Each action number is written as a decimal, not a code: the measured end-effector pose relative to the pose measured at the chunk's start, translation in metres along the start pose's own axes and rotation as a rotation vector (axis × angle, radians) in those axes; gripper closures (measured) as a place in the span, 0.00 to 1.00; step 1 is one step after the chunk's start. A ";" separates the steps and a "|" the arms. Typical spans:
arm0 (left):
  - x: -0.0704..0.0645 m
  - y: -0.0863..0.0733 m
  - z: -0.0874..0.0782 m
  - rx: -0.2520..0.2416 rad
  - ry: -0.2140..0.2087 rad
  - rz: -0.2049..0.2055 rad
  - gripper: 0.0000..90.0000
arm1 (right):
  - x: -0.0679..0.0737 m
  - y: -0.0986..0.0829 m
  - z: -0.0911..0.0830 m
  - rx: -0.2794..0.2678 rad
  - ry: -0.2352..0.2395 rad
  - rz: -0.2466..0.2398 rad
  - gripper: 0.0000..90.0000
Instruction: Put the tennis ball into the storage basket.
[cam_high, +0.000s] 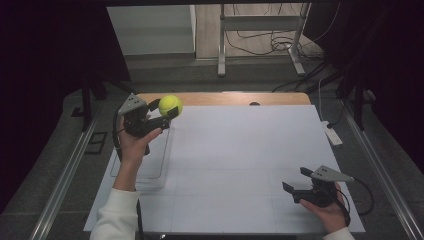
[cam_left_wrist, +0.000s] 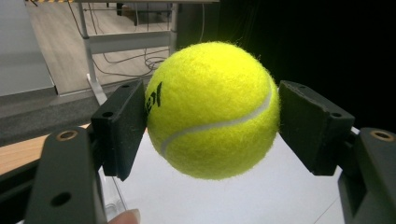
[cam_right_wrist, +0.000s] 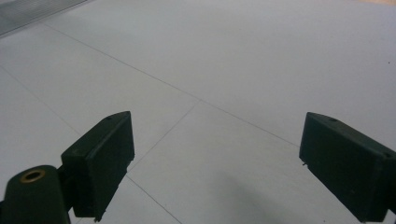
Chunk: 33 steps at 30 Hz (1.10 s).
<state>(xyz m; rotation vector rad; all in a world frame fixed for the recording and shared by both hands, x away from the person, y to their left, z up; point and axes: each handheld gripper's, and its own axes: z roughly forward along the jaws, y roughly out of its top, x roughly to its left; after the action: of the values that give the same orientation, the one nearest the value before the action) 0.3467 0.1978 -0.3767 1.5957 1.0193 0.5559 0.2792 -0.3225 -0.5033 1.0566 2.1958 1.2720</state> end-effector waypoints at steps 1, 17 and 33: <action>0.001 0.000 0.000 -0.001 0.002 0.000 0.30 | 0.000 0.000 0.000 0.000 0.000 0.000 0.12; 0.016 -0.003 -0.003 -0.002 0.048 -0.023 0.30 | 0.000 0.000 0.000 -0.003 0.001 0.000 0.12; 0.036 -0.011 0.000 0.028 0.124 -0.047 0.30 | 0.000 0.001 -0.001 -0.008 0.005 -0.001 0.12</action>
<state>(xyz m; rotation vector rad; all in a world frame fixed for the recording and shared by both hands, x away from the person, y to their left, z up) 0.3614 0.2282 -0.3927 1.5737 1.1584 0.6169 0.2789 -0.3222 -0.5021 1.0501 2.1927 1.2826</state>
